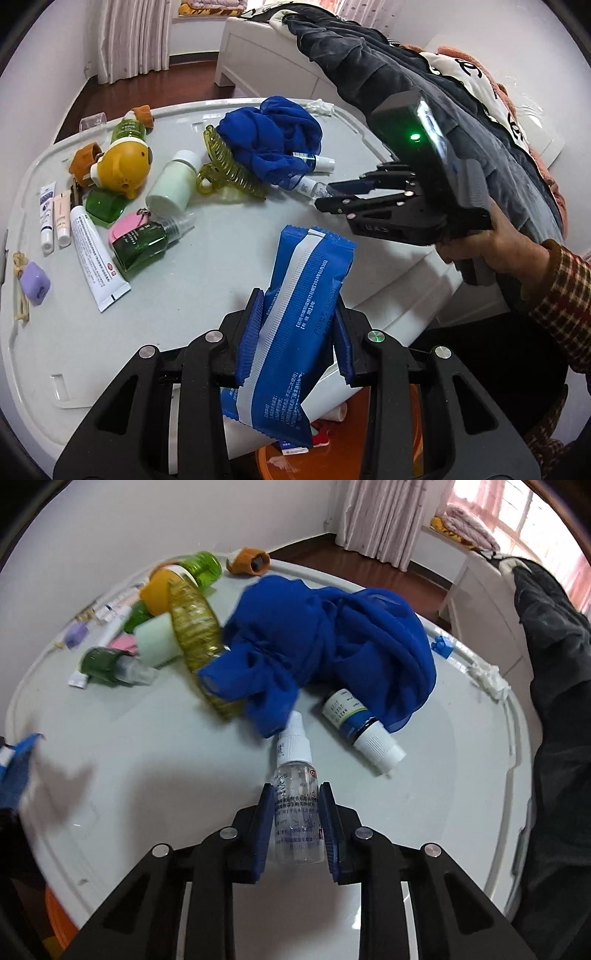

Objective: Collect trash
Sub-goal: 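Carry the packet and spray bottle over the orange bucket and release both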

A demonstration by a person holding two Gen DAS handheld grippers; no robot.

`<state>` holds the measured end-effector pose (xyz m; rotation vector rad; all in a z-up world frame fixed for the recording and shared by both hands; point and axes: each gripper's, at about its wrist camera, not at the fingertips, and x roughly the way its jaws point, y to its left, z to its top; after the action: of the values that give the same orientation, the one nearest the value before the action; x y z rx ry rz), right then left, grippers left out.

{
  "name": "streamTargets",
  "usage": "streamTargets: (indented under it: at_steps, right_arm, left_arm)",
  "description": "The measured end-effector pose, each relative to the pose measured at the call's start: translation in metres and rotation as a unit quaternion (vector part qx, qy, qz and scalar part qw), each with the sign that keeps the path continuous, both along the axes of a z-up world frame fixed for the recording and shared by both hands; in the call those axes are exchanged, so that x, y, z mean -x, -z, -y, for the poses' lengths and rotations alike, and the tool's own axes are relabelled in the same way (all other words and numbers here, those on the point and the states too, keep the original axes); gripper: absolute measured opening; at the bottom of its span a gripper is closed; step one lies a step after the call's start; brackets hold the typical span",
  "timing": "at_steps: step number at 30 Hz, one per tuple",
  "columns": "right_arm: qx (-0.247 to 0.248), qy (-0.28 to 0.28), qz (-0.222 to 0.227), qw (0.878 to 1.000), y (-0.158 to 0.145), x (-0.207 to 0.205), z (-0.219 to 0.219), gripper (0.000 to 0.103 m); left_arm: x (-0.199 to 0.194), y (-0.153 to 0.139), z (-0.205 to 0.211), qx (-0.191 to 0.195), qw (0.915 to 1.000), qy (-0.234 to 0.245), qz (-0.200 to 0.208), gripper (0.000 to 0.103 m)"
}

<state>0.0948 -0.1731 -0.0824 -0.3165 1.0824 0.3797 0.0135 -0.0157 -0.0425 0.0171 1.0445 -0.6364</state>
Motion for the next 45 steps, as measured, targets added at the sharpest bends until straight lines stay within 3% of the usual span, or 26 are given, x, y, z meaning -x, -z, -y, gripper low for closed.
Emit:
streamTargets:
  at_steps: [7, 12, 17, 20, 22, 23, 24, 26, 28, 33, 39, 41, 45]
  right_arm:
    - [-0.065, 0.031, -0.001, 0.997, -0.034, 0.037, 0.007, 0.025]
    - [-0.12, 0.035, -0.023, 0.992, -0.045, 0.114, 0.001, 0.025]
    - [-0.133, 0.036, -0.092, 0.986, -0.01, 0.2, -0.001, 0.025]
    - [-0.13, 0.036, -0.134, 0.982, 0.013, 0.225, -0.004, 0.025]
    - [-0.117, 0.032, -0.154, 0.981, 0.026, 0.236, -0.007, 0.025]
    - [-0.108, 0.026, -0.168, 0.98, 0.032, 0.238, -0.009, 0.03]
    - [-0.1, 0.029, -0.162, 0.981, 0.033, 0.241, -0.008, 0.045]
    - [-0.101, 0.041, -0.149, 0.983, 0.029, 0.239, -0.004, 0.064]
    - [-0.116, 0.055, -0.131, 0.983, 0.019, 0.234, 0.002, 0.065]
    - [-0.147, 0.074, -0.062, 0.984, -0.019, 0.219, 0.018, 0.068]
    - [-0.17, 0.046, 0.061, 0.982, -0.109, 0.169, 0.022, 0.081]
    - [-0.183, 0.049, 0.086, 0.978, -0.129, 0.151, 0.028, 0.082]
    - [-0.219, 0.064, 0.131, 0.965, -0.143, 0.122, 0.034, 0.085]
  left_arm:
    - [0.01, 0.004, 0.003, -0.004, 0.9998, 0.017, -0.014, 0.034]
    - [0.045, 0.005, 0.005, -0.005, 0.9987, 0.037, -0.035, 0.034]
    - [0.103, 0.023, 0.007, -0.006, 0.9946, 0.054, -0.089, 0.034]
    - [0.133, 0.048, 0.011, -0.017, 0.9885, 0.057, -0.139, 0.034]
    - [0.149, 0.065, 0.012, -0.022, 0.9843, 0.053, -0.167, 0.04]
    - [0.153, 0.071, 0.012, -0.025, 0.9821, 0.05, -0.18, 0.043]
    - [0.158, 0.078, 0.012, -0.031, 0.9789, 0.045, -0.197, 0.051]
    - [0.16, 0.085, 0.009, -0.043, 0.9745, 0.027, -0.218, 0.061]
    - [0.158, 0.084, 0.004, -0.045, 0.9736, 0.01, -0.223, 0.065]
    - [0.146, 0.056, -0.009, -0.007, 0.9849, -0.021, -0.172, 0.066]
    - [0.112, -0.003, -0.015, -0.015, 0.9992, -0.029, -0.023, 0.069]
    - [0.093, -0.024, -0.015, -0.014, 0.999, -0.005, 0.041, 0.071]
    - [0.038, -0.029, -0.013, -0.047, 0.9926, 0.063, 0.092, 0.076]
